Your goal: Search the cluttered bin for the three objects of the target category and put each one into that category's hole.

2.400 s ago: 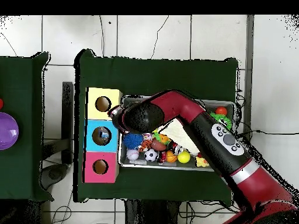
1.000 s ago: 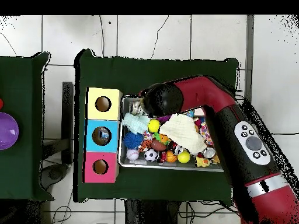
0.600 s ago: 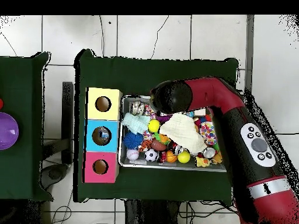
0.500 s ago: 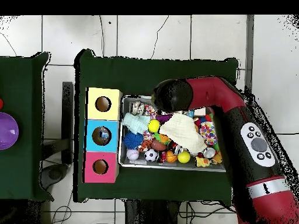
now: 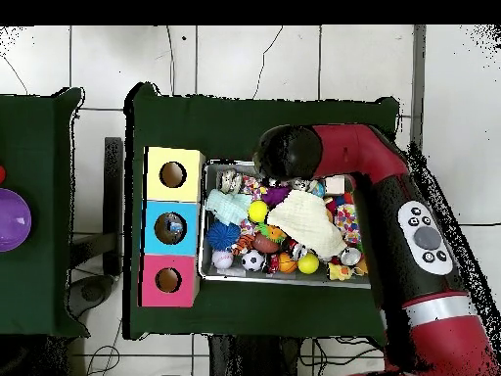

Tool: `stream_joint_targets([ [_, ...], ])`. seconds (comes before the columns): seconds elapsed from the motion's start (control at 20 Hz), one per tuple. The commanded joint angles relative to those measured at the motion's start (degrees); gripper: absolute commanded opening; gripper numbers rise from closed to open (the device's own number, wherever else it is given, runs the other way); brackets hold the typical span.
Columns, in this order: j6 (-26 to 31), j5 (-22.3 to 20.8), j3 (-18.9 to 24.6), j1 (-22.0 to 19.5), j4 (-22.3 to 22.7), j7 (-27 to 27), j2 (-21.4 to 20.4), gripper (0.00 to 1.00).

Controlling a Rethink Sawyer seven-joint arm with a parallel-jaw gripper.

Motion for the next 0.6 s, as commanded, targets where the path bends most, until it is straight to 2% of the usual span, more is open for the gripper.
stream_joint_targets([
  [0.05,-0.27,3.10,-7.25,3.33,-3.32,22.87,5.27,1.00],
  [0.25,-0.83,5.36,-7.96,4.44,-3.04,22.11,6.81,1.00],
  [0.3,-2.08,5.41,-8.28,4.18,-1.50,21.90,6.77,1.00],
  [0.35,-1.76,5.56,-8.69,4.78,-2.46,22.01,7.84,1.00],
  [0.55,-3.12,6.64,-9.62,6.12,-1.01,23.51,9.19,1.00],
  [0.6,-4.19,6.76,-10.05,6.25,1.00,24.43,8.77,1.00],
])
